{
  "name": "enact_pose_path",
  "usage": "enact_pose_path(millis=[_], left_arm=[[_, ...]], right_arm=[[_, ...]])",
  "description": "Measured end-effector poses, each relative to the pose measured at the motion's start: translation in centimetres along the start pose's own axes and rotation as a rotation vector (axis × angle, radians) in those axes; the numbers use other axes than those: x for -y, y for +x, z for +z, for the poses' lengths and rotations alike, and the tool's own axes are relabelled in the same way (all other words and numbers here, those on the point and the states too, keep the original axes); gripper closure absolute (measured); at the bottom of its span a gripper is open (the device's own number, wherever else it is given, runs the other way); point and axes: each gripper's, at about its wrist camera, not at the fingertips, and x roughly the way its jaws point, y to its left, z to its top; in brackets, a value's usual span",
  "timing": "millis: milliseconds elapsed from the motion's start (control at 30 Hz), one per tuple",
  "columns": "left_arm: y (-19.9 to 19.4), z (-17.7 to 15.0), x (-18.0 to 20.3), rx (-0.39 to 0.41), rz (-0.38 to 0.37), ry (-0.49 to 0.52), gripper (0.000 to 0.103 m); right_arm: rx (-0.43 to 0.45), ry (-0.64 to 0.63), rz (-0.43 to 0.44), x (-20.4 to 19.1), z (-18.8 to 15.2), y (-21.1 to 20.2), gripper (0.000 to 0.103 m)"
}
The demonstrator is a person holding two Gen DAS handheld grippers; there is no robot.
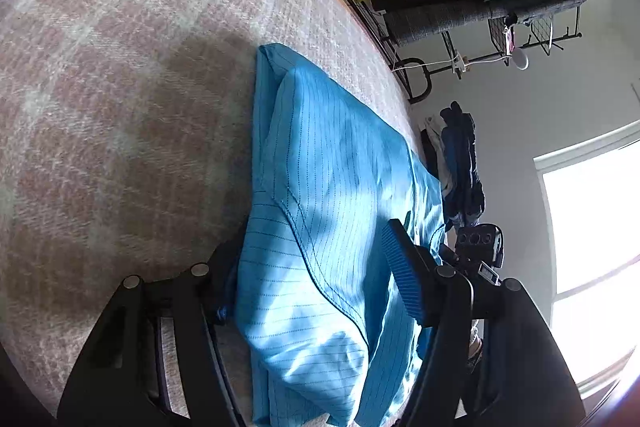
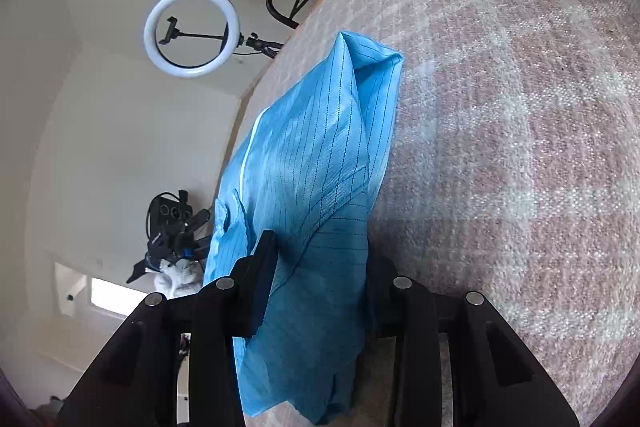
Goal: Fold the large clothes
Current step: 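Lift the folded blue coat off the bed with both grippers, then carry the held coat over the navy clothes stack with both grippers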
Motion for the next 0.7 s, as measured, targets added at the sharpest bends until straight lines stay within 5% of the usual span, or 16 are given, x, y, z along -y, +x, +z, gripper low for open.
enact_pose_path(millis=[100,300,700], left_arm=[[0.8,-0.1,0.2,0.009,0.024,-0.009,0.056],[0.8,-0.9,1.8,0.043,0.123,0.049,0.09],[-1.2,-4.0,9.4,0.125,0.245,0.261,0.1]], right_arm=[[-0.001,-0.004,-0.014,-0.3,0.2,0.4,0.069],[0.011,-0.065,-0.112,-2.5,0.1,0.7,0.085],[0.039,-0.334,-0.347,-10.2,-1.8,-0.5,0.098]])
